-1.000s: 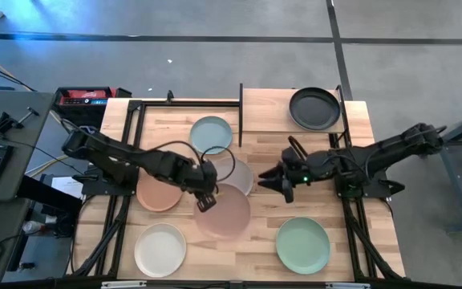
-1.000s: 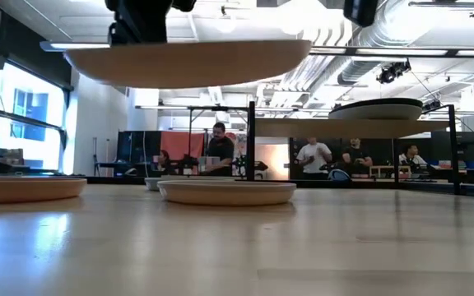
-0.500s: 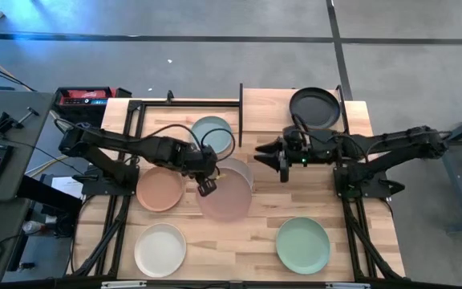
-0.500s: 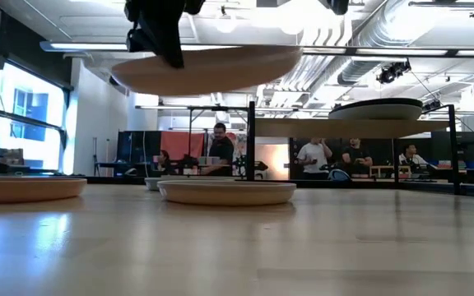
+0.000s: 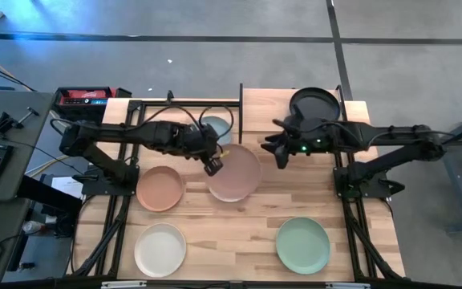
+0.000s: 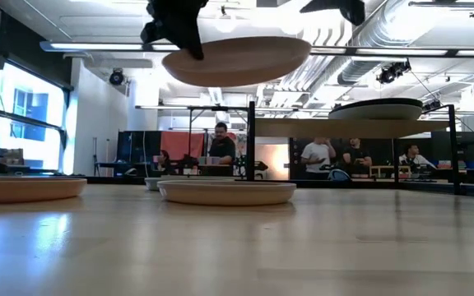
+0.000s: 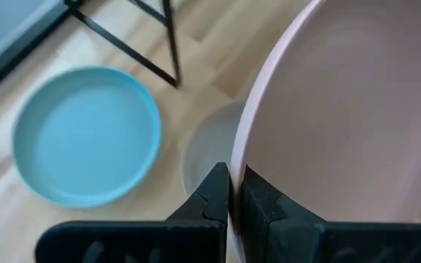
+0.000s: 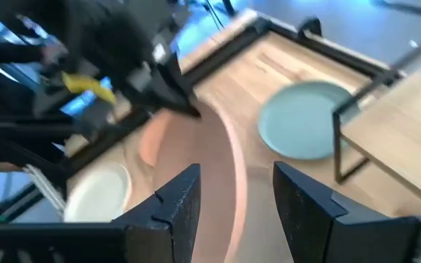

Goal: Place and stack plates onto a shelf
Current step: Stack the pink plate on the top of the black plate on the shelf

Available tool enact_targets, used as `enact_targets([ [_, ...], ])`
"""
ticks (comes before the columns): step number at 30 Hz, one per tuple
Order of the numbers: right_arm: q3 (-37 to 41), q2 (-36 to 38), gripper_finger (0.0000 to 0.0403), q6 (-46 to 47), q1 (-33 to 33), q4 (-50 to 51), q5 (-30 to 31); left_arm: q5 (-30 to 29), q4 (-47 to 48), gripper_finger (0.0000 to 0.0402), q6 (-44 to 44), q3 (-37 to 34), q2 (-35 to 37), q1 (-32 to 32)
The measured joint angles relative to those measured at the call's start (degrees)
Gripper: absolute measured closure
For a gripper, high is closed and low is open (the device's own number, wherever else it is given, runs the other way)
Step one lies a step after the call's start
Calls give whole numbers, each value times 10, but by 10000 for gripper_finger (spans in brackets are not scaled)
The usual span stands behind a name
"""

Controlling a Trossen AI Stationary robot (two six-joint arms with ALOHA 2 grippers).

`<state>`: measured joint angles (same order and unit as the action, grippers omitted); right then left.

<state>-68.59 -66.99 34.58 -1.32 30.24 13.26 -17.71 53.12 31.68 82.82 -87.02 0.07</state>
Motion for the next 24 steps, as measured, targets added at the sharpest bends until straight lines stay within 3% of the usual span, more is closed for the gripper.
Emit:
enact_targets([
  [10,-66,-82,250,-1,2,98,4,-39,-8,401,-8,2,0,36],
  [24,-113,-156,250,27,4,164,102,-39,-9,401,-9,2,0,41],
])
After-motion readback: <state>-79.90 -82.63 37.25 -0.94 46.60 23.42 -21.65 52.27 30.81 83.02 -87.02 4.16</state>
